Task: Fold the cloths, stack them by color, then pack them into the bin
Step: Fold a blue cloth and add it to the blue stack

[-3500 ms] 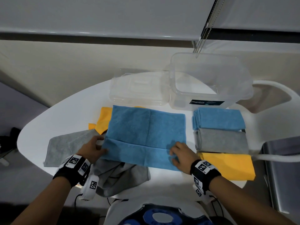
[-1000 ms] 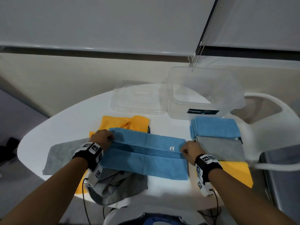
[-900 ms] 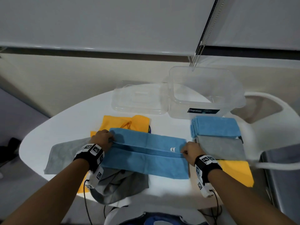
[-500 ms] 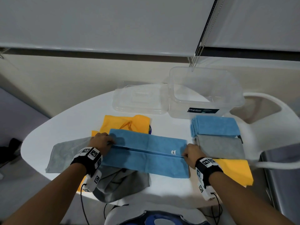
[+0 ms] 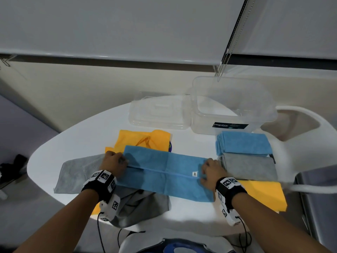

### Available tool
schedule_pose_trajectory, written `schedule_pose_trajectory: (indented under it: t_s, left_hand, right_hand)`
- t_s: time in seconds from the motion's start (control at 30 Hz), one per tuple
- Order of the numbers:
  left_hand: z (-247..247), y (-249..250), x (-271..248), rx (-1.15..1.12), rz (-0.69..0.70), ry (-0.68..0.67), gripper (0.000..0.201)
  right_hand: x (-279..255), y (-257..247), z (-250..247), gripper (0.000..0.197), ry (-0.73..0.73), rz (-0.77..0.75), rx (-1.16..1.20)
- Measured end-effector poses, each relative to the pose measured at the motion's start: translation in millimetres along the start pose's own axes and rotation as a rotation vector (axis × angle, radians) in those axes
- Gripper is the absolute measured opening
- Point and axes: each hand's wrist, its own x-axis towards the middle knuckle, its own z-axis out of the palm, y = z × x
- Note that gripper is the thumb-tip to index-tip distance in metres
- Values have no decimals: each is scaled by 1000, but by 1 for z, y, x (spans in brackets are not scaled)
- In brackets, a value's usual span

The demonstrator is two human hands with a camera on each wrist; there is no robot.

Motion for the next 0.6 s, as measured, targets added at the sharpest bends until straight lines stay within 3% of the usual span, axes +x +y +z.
schedule_pose_trajectory:
  t_s: [0.07, 0.17, 0.33, 0.6]
  left_hand:
    - [-1, 1, 1, -47, -132, -48, 34]
    - [0, 2, 5, -46, -220, -168, 52]
    - [6, 3, 10, 61, -234, -184, 26]
    - [16, 10, 8, 83, -257, -225, 33]
  right_hand:
    - [1, -1, 3, 49, 14, -58, 12]
    - [1, -5, 10, 57, -78, -118, -1]
    - [-3, -10, 15, 60, -102, -89, -25]
    - [-7, -8, 19, 63, -77, -70, -22]
